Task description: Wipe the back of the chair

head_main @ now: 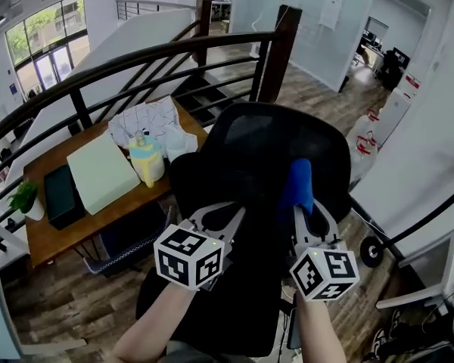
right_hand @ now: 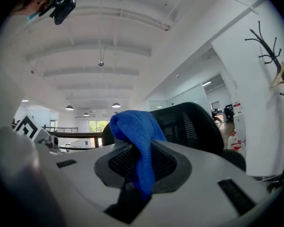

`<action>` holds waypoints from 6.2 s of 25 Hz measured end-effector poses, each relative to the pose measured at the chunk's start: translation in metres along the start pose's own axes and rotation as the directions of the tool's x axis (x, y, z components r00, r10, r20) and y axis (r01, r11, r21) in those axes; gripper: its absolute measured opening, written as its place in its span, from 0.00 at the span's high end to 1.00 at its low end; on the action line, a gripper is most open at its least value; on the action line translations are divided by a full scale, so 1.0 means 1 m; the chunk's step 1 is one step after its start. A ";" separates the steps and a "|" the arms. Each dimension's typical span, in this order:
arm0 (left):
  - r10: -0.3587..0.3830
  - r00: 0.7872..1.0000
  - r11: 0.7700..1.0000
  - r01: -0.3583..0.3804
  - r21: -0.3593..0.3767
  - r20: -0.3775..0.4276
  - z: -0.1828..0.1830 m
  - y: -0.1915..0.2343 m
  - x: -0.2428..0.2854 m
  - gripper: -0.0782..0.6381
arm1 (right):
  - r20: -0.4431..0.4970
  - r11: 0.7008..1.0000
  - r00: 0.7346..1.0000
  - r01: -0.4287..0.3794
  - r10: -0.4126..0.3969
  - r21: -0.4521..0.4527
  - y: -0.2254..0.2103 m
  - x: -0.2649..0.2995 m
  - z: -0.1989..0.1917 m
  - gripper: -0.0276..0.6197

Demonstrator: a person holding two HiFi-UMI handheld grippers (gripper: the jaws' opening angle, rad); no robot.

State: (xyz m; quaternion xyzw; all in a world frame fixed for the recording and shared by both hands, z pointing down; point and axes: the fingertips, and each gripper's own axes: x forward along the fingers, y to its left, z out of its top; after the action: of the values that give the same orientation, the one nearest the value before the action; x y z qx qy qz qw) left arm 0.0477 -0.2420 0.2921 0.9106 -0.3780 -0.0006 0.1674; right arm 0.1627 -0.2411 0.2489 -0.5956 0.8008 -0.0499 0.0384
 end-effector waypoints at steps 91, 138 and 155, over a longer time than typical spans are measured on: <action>-0.195 0.955 0.980 0.179 -0.092 -0.222 -0.097 -0.053 0.105 0.83 | -0.267 0.941 0.926 0.310 -0.266 0.138 -0.171 -0.014 -0.124 0.83; 0.307 0.921 0.907 -0.359 -0.219 -0.239 -0.146 0.147 -0.107 0.83 | -0.390 0.920 0.851 -0.238 0.352 0.312 0.166 0.105 -0.249 0.83; 0.255 0.926 0.929 -0.315 -0.195 -0.279 -0.163 0.135 -0.072 0.83 | -0.430 0.949 0.867 -0.135 0.252 0.285 0.106 0.101 -0.261 0.83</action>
State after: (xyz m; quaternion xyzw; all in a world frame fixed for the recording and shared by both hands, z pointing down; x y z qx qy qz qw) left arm -0.0755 -0.2320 0.4783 0.8119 -0.4802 0.0932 0.3188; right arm 0.0015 -0.2985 0.4946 -0.4733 0.8304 -0.2843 -0.0747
